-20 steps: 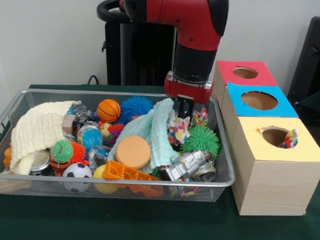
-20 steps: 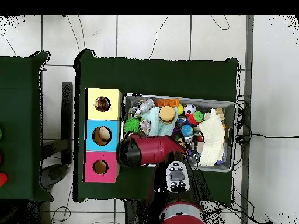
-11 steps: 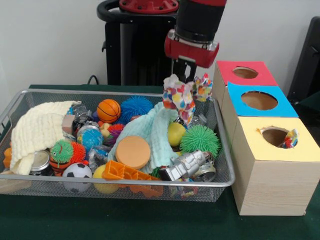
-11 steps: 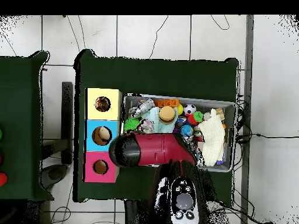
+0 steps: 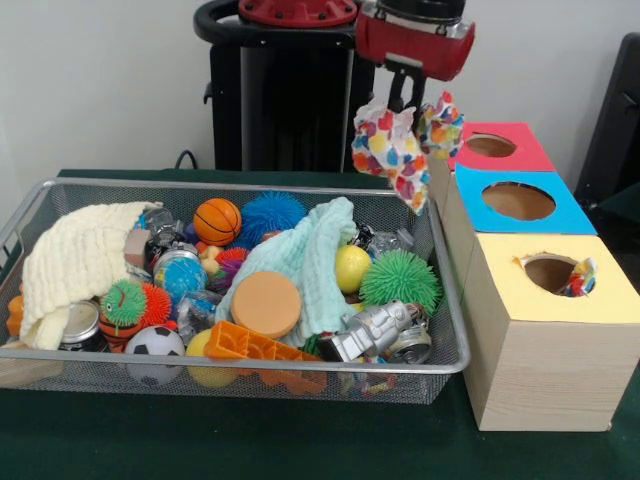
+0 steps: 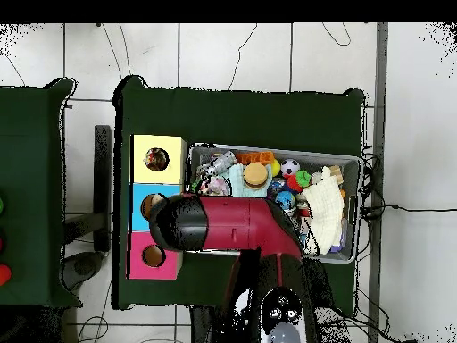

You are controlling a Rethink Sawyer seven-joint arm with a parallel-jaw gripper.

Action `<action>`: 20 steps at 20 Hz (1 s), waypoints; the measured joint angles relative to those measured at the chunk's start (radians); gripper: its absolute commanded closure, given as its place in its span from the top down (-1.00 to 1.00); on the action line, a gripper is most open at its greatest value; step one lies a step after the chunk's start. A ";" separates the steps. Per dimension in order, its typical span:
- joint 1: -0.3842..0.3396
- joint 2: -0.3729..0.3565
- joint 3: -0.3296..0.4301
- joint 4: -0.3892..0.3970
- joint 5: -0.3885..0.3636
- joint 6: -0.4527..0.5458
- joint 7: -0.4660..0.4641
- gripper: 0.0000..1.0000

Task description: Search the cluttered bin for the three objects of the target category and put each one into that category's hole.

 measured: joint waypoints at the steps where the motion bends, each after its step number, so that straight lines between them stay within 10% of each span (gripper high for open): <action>1: 0.003 -0.002 0.003 -0.012 0.009 0.011 0.000 -1.00; 20: 0.108 0.100 0.009 -0.346 0.120 0.113 0.000 -1.00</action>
